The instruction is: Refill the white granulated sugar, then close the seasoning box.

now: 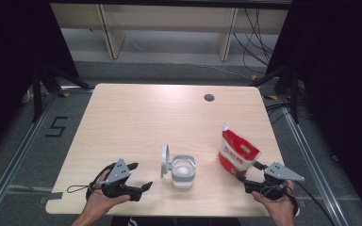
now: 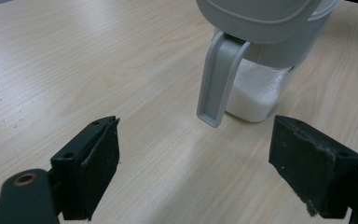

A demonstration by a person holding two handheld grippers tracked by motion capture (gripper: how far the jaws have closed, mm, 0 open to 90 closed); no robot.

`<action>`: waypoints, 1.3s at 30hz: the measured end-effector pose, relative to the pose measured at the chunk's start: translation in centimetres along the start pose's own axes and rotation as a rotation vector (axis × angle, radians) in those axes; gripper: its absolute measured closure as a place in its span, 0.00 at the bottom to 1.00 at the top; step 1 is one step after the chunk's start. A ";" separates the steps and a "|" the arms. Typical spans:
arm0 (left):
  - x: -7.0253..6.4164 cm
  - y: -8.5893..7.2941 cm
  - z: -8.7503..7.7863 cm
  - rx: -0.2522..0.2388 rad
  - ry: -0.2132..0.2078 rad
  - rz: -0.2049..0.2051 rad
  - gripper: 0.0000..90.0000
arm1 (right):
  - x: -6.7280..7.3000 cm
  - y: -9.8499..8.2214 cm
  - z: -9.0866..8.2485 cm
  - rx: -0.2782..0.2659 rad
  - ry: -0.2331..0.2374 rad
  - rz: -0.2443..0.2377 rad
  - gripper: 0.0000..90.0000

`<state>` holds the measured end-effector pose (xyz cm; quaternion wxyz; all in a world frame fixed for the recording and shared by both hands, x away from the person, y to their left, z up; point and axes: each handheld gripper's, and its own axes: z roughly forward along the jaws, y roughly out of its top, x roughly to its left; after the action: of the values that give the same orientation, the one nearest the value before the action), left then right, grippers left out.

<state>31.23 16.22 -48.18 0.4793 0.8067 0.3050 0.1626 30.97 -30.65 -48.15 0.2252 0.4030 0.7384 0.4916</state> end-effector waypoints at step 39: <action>0.0 1.2 -0.6 -0.061 -0.036 -0.016 0.37 | -0.6 -2.7 0.8 0.352 -0.055 -0.134 0.21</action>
<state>31.30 16.23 -46.88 0.5103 0.7921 0.2977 0.1533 30.90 -31.27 -50.99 0.2037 0.3993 0.8318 0.3273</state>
